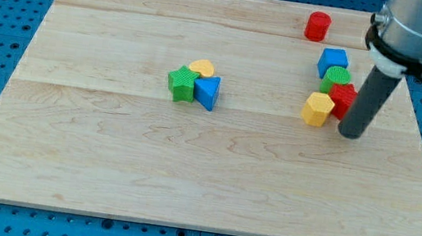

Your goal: Push the yellow hexagon towards the group of blocks

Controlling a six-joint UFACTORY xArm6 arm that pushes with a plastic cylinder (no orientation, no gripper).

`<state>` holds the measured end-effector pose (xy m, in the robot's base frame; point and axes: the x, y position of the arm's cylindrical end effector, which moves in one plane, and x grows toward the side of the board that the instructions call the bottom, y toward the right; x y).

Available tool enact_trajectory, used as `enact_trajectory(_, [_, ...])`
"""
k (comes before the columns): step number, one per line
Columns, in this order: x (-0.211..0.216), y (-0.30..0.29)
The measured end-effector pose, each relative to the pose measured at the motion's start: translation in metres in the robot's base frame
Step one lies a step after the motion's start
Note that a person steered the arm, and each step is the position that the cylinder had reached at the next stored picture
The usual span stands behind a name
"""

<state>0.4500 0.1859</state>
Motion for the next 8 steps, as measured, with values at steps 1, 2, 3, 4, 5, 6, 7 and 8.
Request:
enact_trajectory(1, [-0.005, -0.024])
enact_trajectory(2, [-0.012, -0.062])
enact_trajectory(3, [-0.027, -0.088])
enact_trajectory(4, [-0.037, -0.090])
enact_trajectory(5, [-0.046, -0.088])
enact_trajectory(6, [-0.060, -0.088])
enact_trajectory(7, [-0.090, -0.070])
enact_trajectory(8, [-0.112, -0.069])
